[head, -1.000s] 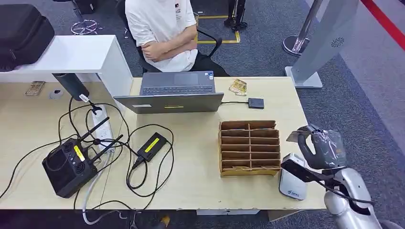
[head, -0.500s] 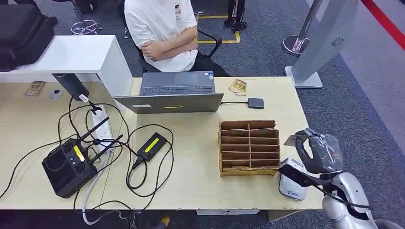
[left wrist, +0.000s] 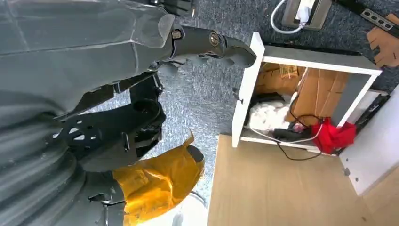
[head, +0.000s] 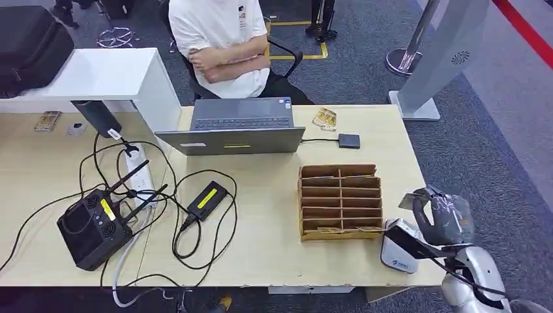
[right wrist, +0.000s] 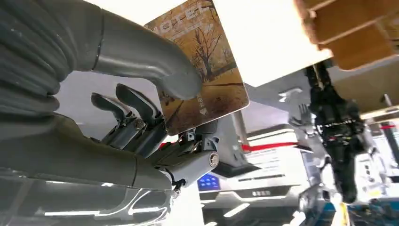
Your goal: Pass the card to the sensor for recognition and then transmit it.
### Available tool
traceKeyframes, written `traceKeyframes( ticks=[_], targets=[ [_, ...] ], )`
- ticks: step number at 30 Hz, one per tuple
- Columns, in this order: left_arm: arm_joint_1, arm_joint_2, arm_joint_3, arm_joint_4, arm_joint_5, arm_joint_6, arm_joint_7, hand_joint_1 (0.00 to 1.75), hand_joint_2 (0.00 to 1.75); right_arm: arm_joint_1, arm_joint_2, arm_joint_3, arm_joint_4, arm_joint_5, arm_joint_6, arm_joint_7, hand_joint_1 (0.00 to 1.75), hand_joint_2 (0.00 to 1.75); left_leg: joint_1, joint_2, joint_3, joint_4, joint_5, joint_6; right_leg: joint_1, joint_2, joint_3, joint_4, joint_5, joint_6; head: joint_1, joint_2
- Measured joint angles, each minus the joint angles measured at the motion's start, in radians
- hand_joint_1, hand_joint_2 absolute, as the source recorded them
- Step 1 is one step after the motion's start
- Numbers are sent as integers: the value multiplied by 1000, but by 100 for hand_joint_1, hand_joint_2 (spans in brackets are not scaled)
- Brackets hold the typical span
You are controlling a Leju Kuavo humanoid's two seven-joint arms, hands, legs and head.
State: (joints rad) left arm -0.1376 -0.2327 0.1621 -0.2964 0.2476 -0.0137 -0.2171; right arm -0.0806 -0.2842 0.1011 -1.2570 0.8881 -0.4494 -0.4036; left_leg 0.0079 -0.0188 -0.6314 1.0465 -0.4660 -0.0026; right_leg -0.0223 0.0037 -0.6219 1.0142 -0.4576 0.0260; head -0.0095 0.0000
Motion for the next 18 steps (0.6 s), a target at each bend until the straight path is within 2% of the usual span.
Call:
traceKeyframes(
  ticks=[18],
  targets=[
    [0,0,19,0,-21,-3,0,0,175,88,21,-62,13,-11,19,-10,175,175,2,2,1,0,0,0,2,1,0,0,0,-1,0,0]
  ],
)
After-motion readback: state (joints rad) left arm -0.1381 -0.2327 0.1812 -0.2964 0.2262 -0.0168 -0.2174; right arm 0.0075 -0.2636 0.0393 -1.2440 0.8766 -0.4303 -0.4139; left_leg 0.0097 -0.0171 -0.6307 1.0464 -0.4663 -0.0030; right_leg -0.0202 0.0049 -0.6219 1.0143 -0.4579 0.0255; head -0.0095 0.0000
